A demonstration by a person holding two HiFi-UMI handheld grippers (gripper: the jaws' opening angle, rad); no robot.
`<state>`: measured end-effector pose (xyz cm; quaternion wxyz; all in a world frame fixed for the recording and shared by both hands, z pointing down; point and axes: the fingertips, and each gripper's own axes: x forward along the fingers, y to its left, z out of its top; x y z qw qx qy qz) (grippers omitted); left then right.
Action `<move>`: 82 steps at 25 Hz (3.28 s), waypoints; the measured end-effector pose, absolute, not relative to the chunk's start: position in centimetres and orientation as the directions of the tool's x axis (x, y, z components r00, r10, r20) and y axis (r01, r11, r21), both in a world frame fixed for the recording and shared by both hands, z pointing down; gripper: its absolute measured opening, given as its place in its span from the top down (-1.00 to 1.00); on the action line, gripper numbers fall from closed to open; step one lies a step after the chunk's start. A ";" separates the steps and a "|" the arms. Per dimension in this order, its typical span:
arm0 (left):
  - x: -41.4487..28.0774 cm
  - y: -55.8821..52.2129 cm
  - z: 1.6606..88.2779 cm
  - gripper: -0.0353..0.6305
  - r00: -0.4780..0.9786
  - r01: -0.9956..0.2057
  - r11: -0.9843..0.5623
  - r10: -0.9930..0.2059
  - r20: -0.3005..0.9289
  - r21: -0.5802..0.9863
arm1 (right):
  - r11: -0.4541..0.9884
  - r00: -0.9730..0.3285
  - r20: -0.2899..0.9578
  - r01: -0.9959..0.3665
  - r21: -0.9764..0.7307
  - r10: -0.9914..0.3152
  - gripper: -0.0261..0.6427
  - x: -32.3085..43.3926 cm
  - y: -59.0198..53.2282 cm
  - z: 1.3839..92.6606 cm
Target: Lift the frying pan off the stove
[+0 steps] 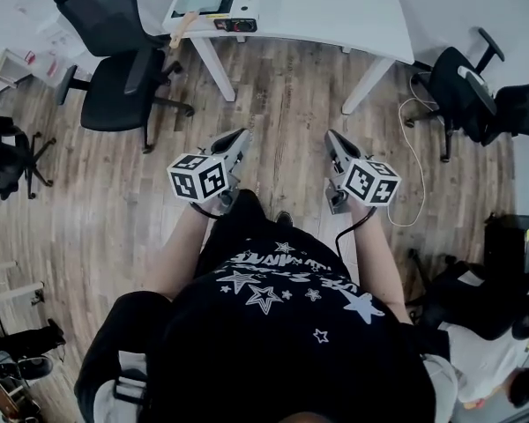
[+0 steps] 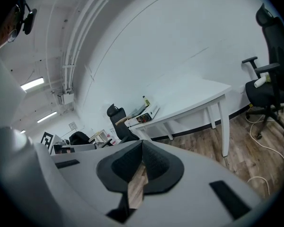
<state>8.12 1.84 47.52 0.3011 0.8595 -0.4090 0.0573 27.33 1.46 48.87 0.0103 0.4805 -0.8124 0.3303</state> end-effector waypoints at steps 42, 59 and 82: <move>-9.3 -19.4 49.5 0.54 0.770 -0.597 -0.476 -0.565 0.295 0.646 | 0.389 -0.640 0.369 -0.732 -0.560 -0.674 0.89 3.5 -25.7 47.8; -14.3 -23.6 48.8 0.06 0.754 -0.499 -0.320 -0.619 0.222 0.805 | 0.403 -0.764 0.301 -0.580 -0.708 -0.570 0.89 -3.8 -28.9 48.3; -14.1 -31.6 49.0 -0.02 0.833 -0.312 -0.156 -0.520 0.190 0.937 | 0.226 -0.913 0.181 -0.276 -0.934 -0.366 0.20 -11.1 -37.3 49.1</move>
